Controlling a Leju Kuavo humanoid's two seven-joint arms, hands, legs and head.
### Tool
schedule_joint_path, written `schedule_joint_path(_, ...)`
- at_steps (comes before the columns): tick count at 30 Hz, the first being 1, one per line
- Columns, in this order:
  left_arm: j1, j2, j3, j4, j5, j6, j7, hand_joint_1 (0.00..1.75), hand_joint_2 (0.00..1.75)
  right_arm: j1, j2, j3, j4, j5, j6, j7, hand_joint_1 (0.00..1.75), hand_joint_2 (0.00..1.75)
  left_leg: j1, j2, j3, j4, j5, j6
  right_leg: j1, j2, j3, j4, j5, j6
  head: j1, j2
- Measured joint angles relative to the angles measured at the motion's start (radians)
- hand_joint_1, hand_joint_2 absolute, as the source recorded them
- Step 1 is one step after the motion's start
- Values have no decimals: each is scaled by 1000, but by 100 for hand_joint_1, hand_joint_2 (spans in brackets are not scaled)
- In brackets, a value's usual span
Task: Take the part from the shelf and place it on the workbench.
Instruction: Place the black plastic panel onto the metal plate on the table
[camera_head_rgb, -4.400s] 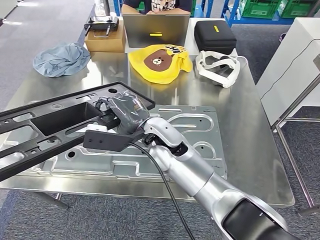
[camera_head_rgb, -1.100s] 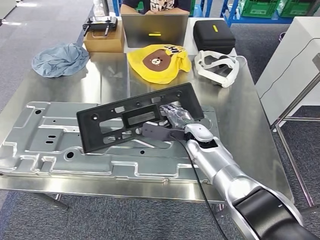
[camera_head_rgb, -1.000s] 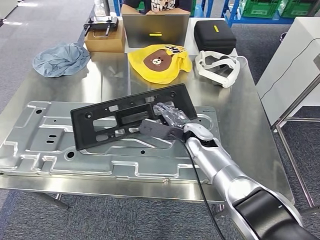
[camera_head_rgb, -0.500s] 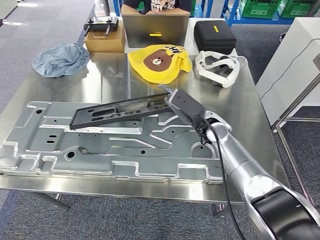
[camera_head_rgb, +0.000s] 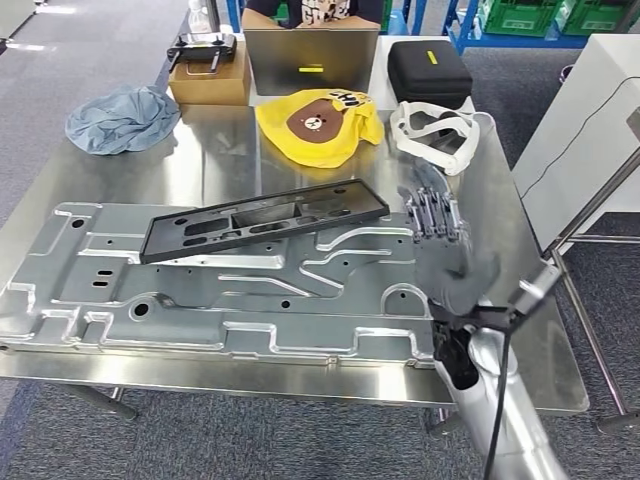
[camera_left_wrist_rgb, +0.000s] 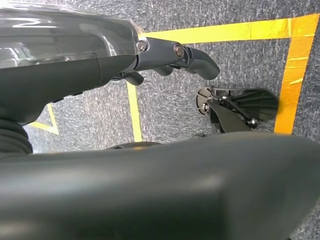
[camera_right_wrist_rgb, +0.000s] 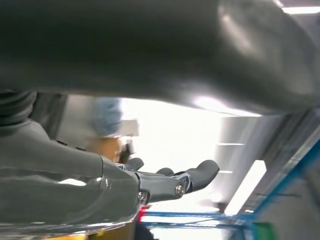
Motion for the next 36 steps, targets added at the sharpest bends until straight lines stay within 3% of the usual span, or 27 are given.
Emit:
schedule_joint_path(4,1,0,10,0,8,7,1,0,0,118,21,-17,-131,-5,28,-28,0,0,-3,0,0,0,-1,2,-3,0,0,0,0,0,0,0)
schedule_joint_path(8,1,0,17,0,8,8,1,0,0,172,30,-25,-194,-6,35,-35,0,0,-8,0,0,3,-3,7,-8,0,0,-1,0,6,0,0)
schedule_joint_path(11,0,0,21,0,10,10,2,0,0,195,37,-28,-222,-7,47,-40,0,0,-13,0,1,3,-2,18,-12,0,3,-4,3,16,0,0)
schedule_joint_path(13,0,0,25,0,13,11,3,0,0,220,41,-29,-243,-6,59,-53,0,0,-8,3,7,-11,9,33,-13,0,6,0,-6,23,0,0)
schedule_joint_path(15,0,0,29,0,20,11,3,0,0,249,44,-29,-260,-4,68,-68,0,0,-2,6,11,-26,18,44,-12,0,-15,54,-52,26,0,0)
schedule_joint_path(17,0,-1,32,0,25,11,3,0,0,277,46,-28,-268,-2,74,-76,0,0,-2,8,10,-28,20,47,-12,0,-67,176,-117,30,1,0)
schedule_joint_path(18,1,-2,34,0,27,11,3,0,0,289,46,-27,-269,-1,75,-77,0,0,-1,9,10,-28,20,46,-13,0,-89,229,-134,33,1,0)
schedule_joint_path(19,2,-2,36,0,27,11,2,0,0,299,47,-27,-270,0,77,-77,0,0,0,10,9,-27,21,45,-14,0,-97,252,-131,37,1,0)
schedule_joint_path(20,2,-3,38,0,27,11,2,0,0,306,47,-27,-271,0,79,-77,0,0,3,10,9,-26,22,43,-16,0,-88,236,-108,40,1,0)
schedule_joint_path(23,0,-4,44,0,27,11,-4,0,0,313,50,-26,-271,-4,94,-88,0,0,9,10,5,-17,22,28,-21,-1,3,55,-14,49,1,0)
schedule_joint_path(25,-1,-4,46,0,27,12,-6,0,0,315,54,-25,-272,-8,109,-95,0,0,6,8,0,-11,26,13,-20,1,25,-1,0,42,1,0)
schedule_joint_path(27,0,-4,48,0,27,14,-6,0,0,318,57,-24,-274,-11,122,-96,0,0,6,7,-3,-10,34,1,-19,1,16,-1,6,25,0,0)
schedule_joint_path(29,0,-4,51,0,27,17,-6,0,0,320,61,-21,-277,-15,135,-101,0,0,9,7,-13,9,8,-10,-19,-2,5,-2,15,4,0,0)
schedule_joint_path(31,0,-4,55,0,28,22,-4,0,0,323,66,-19,-286,-18,147,-108,0,0,10,7,-41,95,-71,-18,-19,-8,-13,-2,28,-11,-1,0)
schedule_joint_path(33,1,-3,60,0,29,26,-1,0,0,328,70,-18,-296,-19,157,-111,0,0,11,7,-70,215,-141,-22,-14,-12,-30,-2,41,-18,-1,0)
schedule_joint_path(34,1,-3,63,0,32,28,0,0,0,330,72,-17,-301,-20,160,-112,0,0,10,7,-68,245,-151,-20,-11,-13,-38,-2,47,-19,-1,0)
schedule_joint_path(35,1,-2,66,0,35,29,0,0,0,333,74,-16,-308,-20,162,-112,0,0,10,7,-49,238,-142,-16,-8,-15,-45,-1,53,-19,-1,0)
schedule_joint_path(36,2,-1,69,0,39,29,0,0,0,336,76,-15,-316,-20,163,-112,0,0,8,7,-11,192,-119,-10,-6,-15,-50,-1,58,-18,-1,0)
